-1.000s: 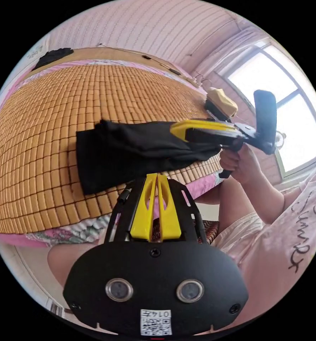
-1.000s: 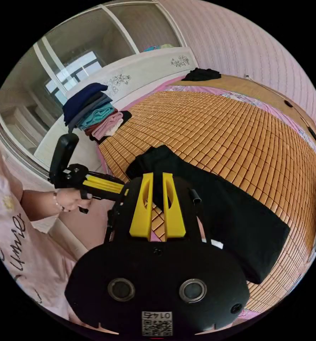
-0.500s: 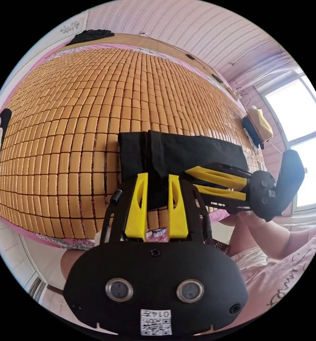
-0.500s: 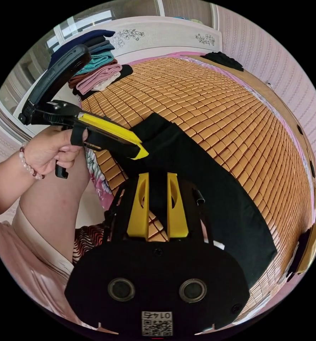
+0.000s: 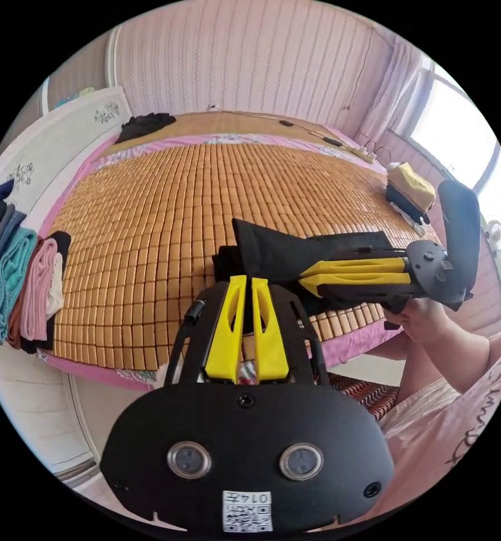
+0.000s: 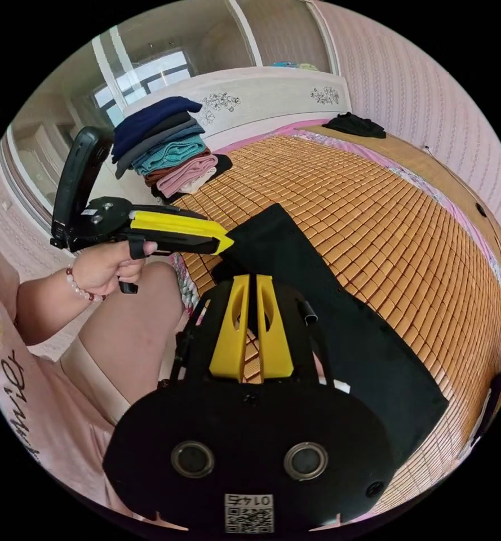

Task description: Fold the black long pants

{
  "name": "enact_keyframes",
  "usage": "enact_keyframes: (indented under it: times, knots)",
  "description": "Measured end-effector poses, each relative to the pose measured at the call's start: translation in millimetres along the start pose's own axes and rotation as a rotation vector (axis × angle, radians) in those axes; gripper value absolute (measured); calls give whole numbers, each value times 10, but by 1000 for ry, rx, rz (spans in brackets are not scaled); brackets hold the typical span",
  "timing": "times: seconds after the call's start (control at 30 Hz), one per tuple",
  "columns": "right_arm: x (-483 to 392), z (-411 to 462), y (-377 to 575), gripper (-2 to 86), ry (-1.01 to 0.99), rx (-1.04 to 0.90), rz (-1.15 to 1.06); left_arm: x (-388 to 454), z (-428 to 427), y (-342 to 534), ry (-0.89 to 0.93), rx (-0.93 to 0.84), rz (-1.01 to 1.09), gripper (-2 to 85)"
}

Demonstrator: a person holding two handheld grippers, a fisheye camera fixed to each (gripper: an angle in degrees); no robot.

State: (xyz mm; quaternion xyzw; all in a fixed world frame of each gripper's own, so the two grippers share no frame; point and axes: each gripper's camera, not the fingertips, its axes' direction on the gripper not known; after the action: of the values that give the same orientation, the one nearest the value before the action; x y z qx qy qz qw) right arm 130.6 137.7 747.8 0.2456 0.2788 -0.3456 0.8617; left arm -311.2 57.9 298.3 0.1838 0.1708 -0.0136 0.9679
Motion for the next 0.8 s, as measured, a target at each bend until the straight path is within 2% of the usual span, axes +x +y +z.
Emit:
enact_keyframes:
  times: [0.1,0.27,0.37,0.43,0.53,0.63,0.67,0.7,0.8]
  knots:
    - [-14,343,-32,25,63,-87,1,-169,401,91,6,-150,-116,27]
    - [199,-34,119,3,119,-56,37,29,116,-47,-53,-37,-77,25]
    - [571,-265,309,-5,213,-100,115,396,-56,-179,-95,39,69,-3]
    - [829,-310,366,-6,255,-137,181,844,63,-290,68,31,252,-8]
    - [1096,-244,245,-5,246,-161,202,1426,456,-419,208,-27,373,-9]
    - [1229,42,41,-5,308,-236,170,1803,794,-535,210,-56,407,-10]
    - [1314,276,14,-5,296,-344,152,1849,864,-547,205,-68,408,-10]
    - [1354,290,-9,-5,301,-329,129,1943,1039,-560,199,-146,434,-10]
    - [1512,240,-141,-4,213,-400,133,2059,1082,-607,188,-146,492,-10]
